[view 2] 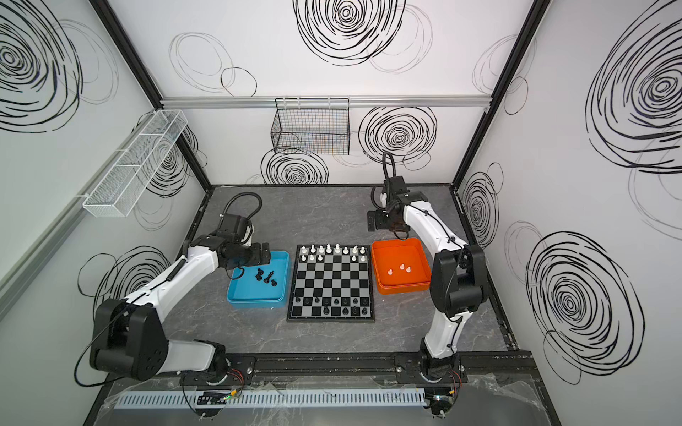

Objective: Set up the chess pieces on the board

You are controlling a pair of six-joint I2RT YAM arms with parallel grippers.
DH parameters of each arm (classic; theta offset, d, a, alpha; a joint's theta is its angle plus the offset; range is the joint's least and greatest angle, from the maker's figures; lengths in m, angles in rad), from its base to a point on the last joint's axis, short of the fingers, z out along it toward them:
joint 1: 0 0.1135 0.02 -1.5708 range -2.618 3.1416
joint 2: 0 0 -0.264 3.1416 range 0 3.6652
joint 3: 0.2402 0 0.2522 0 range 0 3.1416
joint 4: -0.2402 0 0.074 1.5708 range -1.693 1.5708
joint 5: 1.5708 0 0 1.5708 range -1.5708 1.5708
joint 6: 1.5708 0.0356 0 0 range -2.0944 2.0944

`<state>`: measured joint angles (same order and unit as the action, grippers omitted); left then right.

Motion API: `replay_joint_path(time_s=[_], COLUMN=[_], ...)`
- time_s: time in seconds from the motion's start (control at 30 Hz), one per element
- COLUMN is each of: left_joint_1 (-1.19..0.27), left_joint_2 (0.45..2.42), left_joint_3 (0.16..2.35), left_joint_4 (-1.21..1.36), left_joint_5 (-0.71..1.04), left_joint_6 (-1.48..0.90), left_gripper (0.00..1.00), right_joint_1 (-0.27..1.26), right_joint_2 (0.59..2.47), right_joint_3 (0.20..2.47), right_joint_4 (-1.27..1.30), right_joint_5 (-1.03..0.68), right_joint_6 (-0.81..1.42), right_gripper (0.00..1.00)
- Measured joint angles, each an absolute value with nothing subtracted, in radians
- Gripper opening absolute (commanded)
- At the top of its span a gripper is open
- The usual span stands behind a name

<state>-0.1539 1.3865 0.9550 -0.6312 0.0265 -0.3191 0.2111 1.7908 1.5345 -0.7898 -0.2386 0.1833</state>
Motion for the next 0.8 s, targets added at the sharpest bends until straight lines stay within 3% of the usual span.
replay_joint_path(time_s=[0.13,0.37,0.8], left_joint_1=[-0.154,-0.154,-0.154], left_joint_2=[1.392,1.464,1.546], left_joint_3=[0.938,0.937,0.929], left_joint_4=[-0.617,-0.567,-0.506], left_joint_5=[0.025,0.032,0.030], left_joint_6=[-0.323,-0.320,-0.318], left_gripper=[0.89,0.64,0.43], right_joint_1=[0.211,0.211,0.200], right_joint_2=[1.791,1.791,1.790], right_joint_3=[1.534,1.534,1.512], right_joint_4=[-0.786,-0.778,-0.756], right_joint_5=[-0.247,-0.252,-0.252], right_joint_6=[0.181,0.179,0.179], right_gripper=[1.00,1.00,1.00])
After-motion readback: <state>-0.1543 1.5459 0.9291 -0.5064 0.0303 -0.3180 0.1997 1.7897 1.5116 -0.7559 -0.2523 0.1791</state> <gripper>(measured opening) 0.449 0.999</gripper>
